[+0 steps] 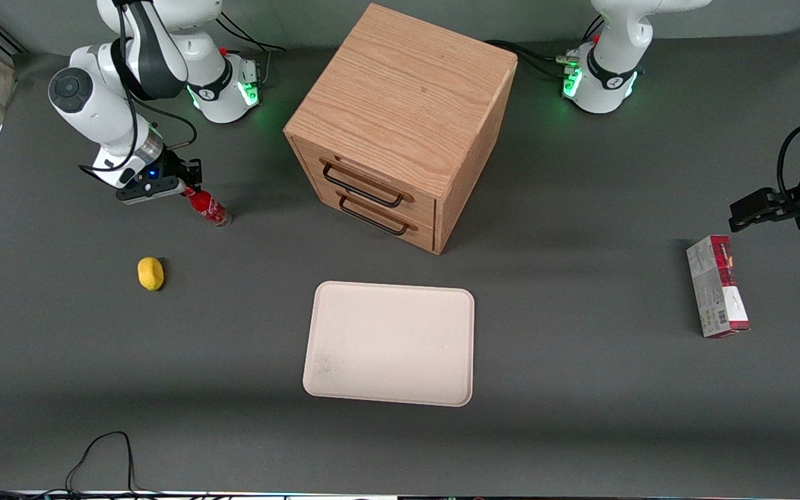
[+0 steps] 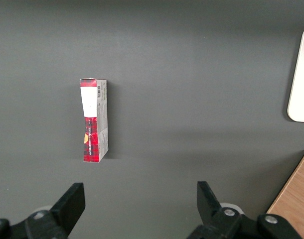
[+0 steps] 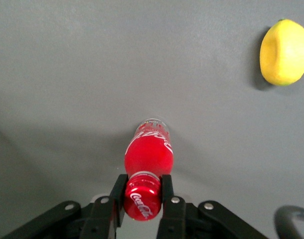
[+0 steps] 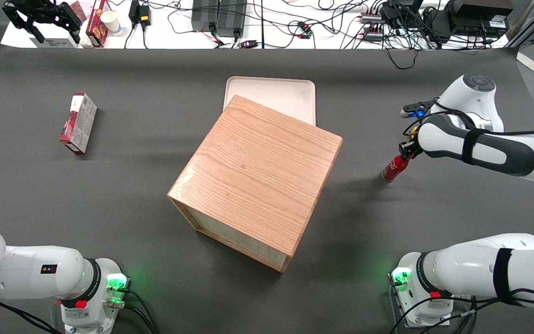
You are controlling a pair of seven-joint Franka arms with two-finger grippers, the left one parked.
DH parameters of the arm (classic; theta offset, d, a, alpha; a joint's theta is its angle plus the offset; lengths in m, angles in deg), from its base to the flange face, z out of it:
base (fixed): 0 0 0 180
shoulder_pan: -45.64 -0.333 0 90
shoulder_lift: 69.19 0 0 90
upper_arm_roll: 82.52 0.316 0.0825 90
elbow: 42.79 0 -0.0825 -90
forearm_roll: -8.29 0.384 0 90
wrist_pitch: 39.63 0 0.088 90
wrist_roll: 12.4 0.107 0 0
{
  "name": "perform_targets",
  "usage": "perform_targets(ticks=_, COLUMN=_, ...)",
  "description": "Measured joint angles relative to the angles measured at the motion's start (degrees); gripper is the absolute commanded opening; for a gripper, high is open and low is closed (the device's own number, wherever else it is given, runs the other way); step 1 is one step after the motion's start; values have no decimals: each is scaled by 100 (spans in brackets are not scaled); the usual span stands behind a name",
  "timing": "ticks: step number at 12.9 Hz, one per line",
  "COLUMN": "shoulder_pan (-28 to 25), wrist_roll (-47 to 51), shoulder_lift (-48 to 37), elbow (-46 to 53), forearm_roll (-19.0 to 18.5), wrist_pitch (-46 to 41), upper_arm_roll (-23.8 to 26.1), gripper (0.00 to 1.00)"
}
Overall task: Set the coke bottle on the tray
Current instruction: 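Lift the bottle and carry it toward the white tray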
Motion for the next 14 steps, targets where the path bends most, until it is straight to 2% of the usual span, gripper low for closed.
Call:
perform_targets(ticks=3, shoulder_pan=1, wrist_roll=0, shoulder_lift=-76, elbow=639, forearm_roll=-3, wrist_pitch=-1056, upper_arm_roll=-4, gripper=0)
perform_targets(ticks=7, shoulder_pan=27, wrist_roll=6, shoulder_lift=11, elbow=2565, forearm_roll=-15, wrist_pitch=-3095, upper_arm_roll=-41, gripper=0)
perform_targets(ticks=10, shoulder_pan=32, wrist_roll=13, shoulder_lift=836, elbow=4574, forearm_roll=-19, wrist_pitch=-4616, upper_arm_roll=-81, gripper=0)
perform_targets(ticks=14, shoulder_pan=25, wrist_roll=29, shoulder_lift=2347, elbow=6965, forearm_roll=-13, wrist_pitch=-5751, upper_arm_roll=-75, gripper=0)
